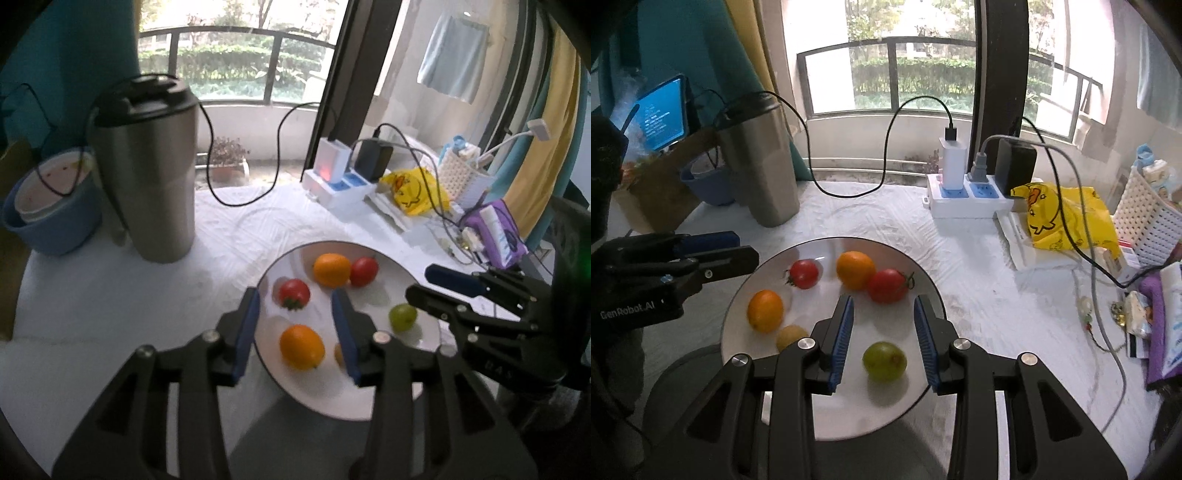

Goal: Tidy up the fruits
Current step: 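Carry both red tomatoes into the white bowl and open both tools, then grasp a green fruit with the left tool while the right tool nears a dark plum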

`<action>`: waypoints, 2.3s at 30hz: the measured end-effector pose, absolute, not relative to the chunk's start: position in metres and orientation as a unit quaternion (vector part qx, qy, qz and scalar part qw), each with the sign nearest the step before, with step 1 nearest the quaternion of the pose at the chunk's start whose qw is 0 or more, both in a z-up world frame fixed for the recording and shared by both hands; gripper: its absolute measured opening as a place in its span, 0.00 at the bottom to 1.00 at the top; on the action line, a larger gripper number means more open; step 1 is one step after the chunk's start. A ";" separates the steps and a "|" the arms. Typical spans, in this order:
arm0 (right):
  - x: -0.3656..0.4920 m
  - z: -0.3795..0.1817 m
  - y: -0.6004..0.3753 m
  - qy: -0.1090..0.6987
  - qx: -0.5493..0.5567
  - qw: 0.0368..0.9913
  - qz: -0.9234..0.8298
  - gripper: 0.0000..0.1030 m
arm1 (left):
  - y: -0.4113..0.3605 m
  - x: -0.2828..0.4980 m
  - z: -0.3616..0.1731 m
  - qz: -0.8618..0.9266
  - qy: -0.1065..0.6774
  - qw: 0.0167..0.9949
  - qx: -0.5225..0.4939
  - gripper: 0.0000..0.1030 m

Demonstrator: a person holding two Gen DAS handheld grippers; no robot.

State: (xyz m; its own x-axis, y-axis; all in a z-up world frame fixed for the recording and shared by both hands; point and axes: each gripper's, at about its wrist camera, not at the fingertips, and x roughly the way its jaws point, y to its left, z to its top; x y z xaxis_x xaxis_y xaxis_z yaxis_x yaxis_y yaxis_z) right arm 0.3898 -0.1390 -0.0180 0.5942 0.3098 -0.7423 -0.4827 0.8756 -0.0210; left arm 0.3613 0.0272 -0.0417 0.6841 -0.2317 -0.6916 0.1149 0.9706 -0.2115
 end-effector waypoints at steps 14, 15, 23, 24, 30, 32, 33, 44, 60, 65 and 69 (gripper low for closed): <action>0.325 0.004 -0.155 0.373 -0.110 0.895 0.218 0.35 | 0.017 0.286 -0.032 -0.096 0.375 0.918 -0.089 0.42; 0.320 0.004 -0.156 0.372 -0.110 0.895 0.218 0.35 | 0.015 0.279 -0.033 -0.097 0.376 0.917 -0.090 0.42; 0.283 0.006 -0.167 0.370 -0.112 0.896 0.218 0.35 | -0.001 0.241 -0.043 -0.105 0.386 0.912 -0.092 0.42; 0.279 0.006 -0.168 0.370 -0.111 0.896 0.218 0.35 | -0.003 0.237 -0.044 -0.106 0.387 0.911 -0.093 0.42; 0.257 0.002 -0.176 0.369 -0.109 0.896 0.220 0.35 | -0.018 0.214 -0.052 -0.113 0.392 0.908 -0.092 0.43; 0.250 0.001 -0.177 0.369 -0.110 0.896 0.221 0.35 | -0.022 0.204 -0.057 -0.116 0.396 0.906 -0.092 0.43; 0.245 0.001 -0.177 0.369 -0.110 0.896 0.222 0.35 | -0.025 0.200 -0.059 -0.117 0.397 0.905 -0.092 0.43; 0.204 -0.006 -0.188 0.369 -0.113 0.895 0.223 0.35 | -0.042 0.159 -0.075 -0.125 0.406 0.901 -0.087 0.43; 0.195 -0.024 -0.197 0.384 -0.096 0.889 0.231 0.35 | -0.065 0.146 -0.095 -0.128 0.428 0.893 -0.054 0.42; 0.204 -0.036 -0.198 0.399 -0.089 0.883 0.231 0.36 | -0.065 0.149 -0.101 -0.127 0.431 0.892 -0.048 0.31; 0.210 -0.045 -0.196 0.410 -0.088 0.876 0.237 0.36 | -0.061 0.152 -0.101 -0.123 0.430 0.893 -0.050 0.31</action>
